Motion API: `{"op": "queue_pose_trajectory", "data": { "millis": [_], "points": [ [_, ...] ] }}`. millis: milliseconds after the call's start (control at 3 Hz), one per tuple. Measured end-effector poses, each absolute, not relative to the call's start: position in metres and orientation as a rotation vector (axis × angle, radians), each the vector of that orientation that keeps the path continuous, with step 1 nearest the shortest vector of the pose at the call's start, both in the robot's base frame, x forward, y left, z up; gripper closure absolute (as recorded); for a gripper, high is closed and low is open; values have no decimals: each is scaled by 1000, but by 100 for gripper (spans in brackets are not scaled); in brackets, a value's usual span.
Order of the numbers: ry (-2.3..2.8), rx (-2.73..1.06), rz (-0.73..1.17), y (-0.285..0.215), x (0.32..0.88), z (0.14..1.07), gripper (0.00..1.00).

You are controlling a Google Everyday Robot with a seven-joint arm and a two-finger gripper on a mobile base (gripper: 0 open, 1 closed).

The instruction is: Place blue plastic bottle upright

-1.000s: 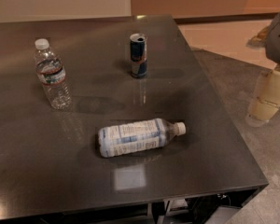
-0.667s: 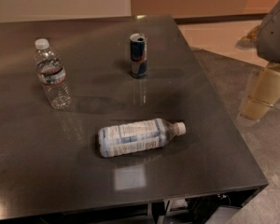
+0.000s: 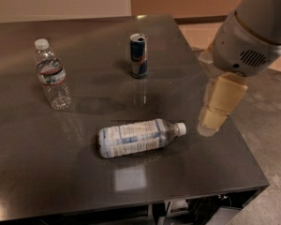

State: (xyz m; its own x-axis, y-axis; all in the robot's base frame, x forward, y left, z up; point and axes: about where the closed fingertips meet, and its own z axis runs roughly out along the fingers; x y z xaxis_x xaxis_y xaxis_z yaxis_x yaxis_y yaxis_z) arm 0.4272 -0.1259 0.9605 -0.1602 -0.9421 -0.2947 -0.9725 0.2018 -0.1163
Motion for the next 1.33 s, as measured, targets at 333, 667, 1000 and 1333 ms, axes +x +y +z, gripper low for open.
{"op": "queue_pose_trajectory", "data": {
  "millis": [333, 667, 1000, 1333],
  "points": [
    [2178, -1875, 108, -98, 425, 937, 0],
    [2152, -1945, 63, -75, 427, 916, 0],
    [2126, -1983, 52, -61, 432, 901, 0],
    [2096, -2048, 55, -49, 431, 888, 0]
  ]
}}
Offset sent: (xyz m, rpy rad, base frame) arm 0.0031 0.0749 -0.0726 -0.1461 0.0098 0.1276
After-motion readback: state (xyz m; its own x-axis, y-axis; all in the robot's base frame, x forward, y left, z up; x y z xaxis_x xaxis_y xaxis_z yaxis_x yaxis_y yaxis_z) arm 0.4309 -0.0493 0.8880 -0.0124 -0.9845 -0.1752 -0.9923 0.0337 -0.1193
